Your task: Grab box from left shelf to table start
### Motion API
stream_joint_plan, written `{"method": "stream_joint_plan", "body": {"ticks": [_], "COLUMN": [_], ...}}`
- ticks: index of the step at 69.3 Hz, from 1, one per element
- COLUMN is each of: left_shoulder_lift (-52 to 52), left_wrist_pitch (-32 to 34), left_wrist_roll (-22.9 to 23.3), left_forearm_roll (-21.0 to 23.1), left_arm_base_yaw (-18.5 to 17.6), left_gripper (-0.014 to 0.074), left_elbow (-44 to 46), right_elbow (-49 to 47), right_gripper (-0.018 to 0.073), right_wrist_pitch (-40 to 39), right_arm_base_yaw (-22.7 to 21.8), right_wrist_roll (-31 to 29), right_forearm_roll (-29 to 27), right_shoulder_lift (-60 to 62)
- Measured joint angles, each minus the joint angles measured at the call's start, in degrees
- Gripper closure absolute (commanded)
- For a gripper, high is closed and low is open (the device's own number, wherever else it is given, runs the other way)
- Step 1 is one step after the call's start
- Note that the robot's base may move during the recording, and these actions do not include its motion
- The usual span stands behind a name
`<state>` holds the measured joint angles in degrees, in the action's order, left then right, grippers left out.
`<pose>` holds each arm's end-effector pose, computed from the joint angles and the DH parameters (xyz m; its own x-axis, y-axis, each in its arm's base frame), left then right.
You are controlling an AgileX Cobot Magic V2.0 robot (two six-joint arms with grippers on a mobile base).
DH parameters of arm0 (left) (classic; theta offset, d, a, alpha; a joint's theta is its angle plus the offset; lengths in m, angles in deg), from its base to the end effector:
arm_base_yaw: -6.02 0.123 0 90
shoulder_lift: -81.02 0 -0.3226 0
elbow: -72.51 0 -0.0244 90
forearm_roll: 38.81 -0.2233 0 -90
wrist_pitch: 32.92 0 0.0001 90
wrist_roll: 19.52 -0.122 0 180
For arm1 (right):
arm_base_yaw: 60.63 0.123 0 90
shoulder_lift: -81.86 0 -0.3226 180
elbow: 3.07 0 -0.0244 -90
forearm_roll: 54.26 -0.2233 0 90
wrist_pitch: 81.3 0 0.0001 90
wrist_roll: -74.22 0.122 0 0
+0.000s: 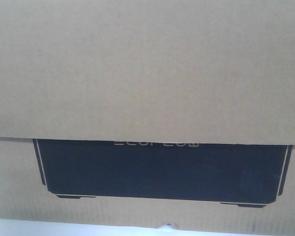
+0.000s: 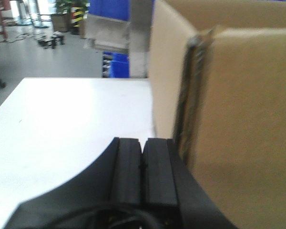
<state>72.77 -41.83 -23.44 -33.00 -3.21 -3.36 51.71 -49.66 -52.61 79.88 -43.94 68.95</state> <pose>0.0216 -0.0055 0.2100 -0.0570 -0.0229 -0.9981 0.1741 0.9842 -0.0325 0.0044 -0.0110 0.2835 -0.1506 -0.0765 -0.9856 -0.0553 0.9961 -0.0689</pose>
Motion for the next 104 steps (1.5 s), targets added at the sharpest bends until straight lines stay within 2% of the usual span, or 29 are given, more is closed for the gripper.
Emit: {"method": "stream_joint_plan", "body": {"ticks": [14, 26, 89, 104], "left_shoulder_lift": [1.93, 2.02, 2.02, 2.02], "left_wrist_pitch": [3.30, 3.67, 3.67, 3.67], "left_wrist_roll": [-0.08, -0.12, -0.44, -0.44], "left_forearm_roll": [0.39, 0.39, 0.39, 0.39], "left_arm_base_yaw": [4.25, 5.91, 5.92, 5.92], "left_gripper": [0.0689, 0.0689, 0.0689, 0.0689], "left_elbow": [-3.90, -3.90, -3.90, -3.90], "right_elbow": [0.00, 0.00, 0.85, 6.95], "right_gripper": [0.0506, 0.0506, 0.0506, 0.0506], "right_wrist_pitch": [0.00, 0.00, -0.66, -5.70], "right_arm_base_yaw": [0.00, 0.00, 0.00, -3.37], "right_wrist_roll": [0.00, 0.00, 0.00, 0.00], "right_forearm_roll": [0.02, 0.02, 0.02, -1.21], "right_shoulder_lift": [0.00, 0.00, 0.00, 0.00]}}
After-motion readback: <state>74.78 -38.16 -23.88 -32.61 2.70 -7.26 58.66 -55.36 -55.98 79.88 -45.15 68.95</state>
